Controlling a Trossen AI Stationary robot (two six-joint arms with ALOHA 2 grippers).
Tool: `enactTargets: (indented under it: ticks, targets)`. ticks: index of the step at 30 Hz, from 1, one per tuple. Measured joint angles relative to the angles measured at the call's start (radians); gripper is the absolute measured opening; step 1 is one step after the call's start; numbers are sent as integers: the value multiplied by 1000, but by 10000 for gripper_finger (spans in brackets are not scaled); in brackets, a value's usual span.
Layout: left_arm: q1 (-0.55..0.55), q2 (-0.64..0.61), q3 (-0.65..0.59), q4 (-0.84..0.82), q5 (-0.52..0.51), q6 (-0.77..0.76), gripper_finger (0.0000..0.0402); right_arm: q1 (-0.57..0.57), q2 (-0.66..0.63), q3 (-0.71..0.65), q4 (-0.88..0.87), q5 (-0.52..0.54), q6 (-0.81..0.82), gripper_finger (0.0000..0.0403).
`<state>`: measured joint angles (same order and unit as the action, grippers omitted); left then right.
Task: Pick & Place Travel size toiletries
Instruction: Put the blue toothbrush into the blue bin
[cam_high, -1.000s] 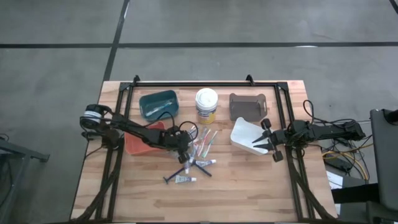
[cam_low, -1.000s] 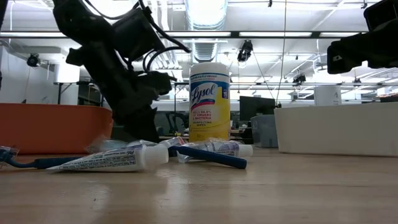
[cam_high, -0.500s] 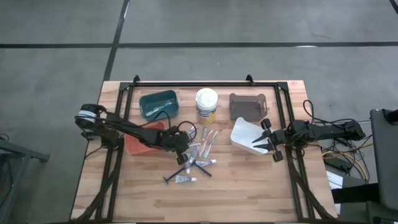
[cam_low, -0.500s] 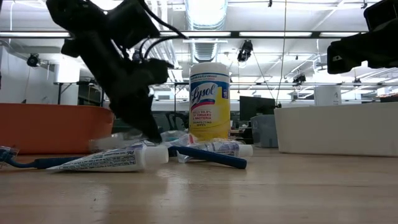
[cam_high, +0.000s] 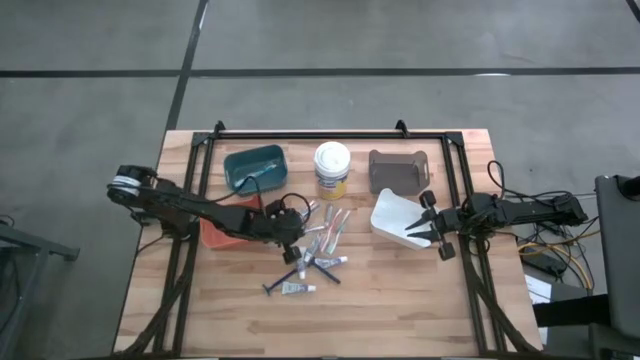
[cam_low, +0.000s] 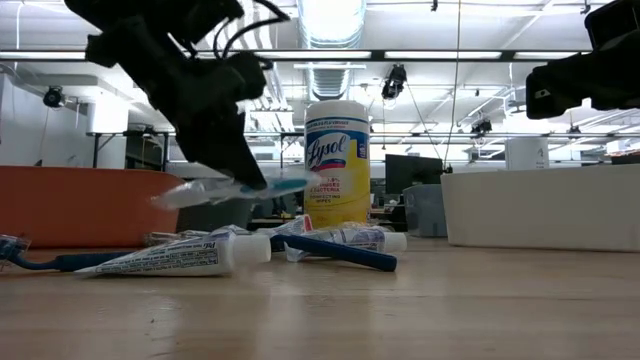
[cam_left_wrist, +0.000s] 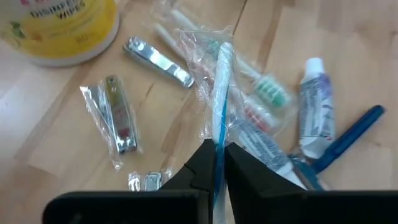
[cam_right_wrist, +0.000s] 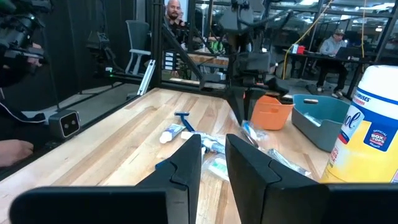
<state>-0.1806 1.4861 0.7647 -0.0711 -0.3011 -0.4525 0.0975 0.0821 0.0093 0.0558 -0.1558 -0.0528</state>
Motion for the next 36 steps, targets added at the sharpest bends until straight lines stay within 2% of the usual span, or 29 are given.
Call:
enactTargets:
  ticks: [16, 33, 36]
  targets:
    - [-12, -85, 0, 2, -16, 52, 28, 0, -1, 0, 0, 0, 0, 84]
    - [-14, -155, 0, -32, -15, 114, 29, 0, -1, 0, 0, 0, 0, 71]
    - [-11, -186, 0, -67, -55, 139, 29, 0, -1, 0, 0, 0, 0, 76]
